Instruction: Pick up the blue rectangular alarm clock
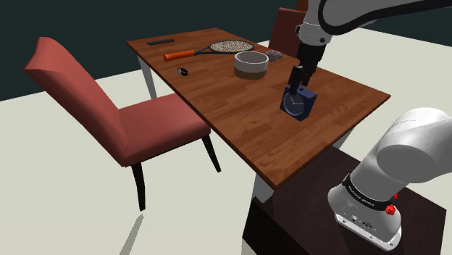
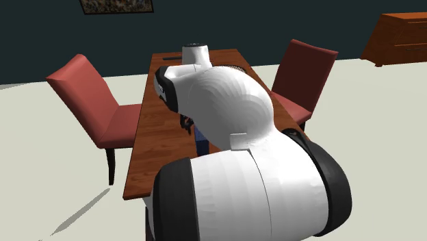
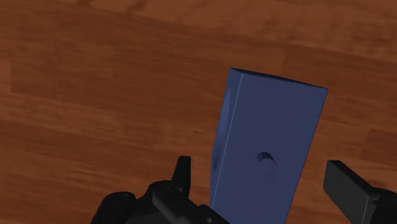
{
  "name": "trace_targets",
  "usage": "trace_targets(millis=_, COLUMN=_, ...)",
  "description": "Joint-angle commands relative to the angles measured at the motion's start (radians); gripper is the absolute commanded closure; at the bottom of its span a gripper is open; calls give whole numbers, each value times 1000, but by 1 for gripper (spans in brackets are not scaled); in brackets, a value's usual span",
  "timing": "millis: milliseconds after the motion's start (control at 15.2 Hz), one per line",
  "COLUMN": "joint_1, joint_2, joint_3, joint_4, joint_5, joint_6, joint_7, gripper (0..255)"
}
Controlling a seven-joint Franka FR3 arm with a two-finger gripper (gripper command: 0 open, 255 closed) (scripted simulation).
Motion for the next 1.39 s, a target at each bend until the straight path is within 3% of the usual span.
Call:
trace_targets(millis=0, joint_1=0, joint_2=2, joint_3=0, joint_4=-28, joint_5=-1, joint_6=31, joint_7=2, gripper=0)
trace_targets(millis=264, joint_1=-1, joint_2=10, joint_3=-1, joint_4=-58, joint_5=-2, joint_6=70, joint_7=3, gripper=0)
trace_targets(millis=330, joint_1=0, joint_2=10, joint_3=0, joint_4=-59, joint_5=-2, joint_6=70, joint_7=3, gripper=255)
trace_targets(millis=924, joint_1=-1, joint_2=10, joint_3=-1, joint_4=-58, joint_5=-2, joint_6=70, joint_7=3, gripper=255)
trace_targets(millis=1320, joint_1=0, joint_2=-7, joint_3=2, joint_4=13, joint_5=1, joint_6=-18, joint_7=1, gripper=255)
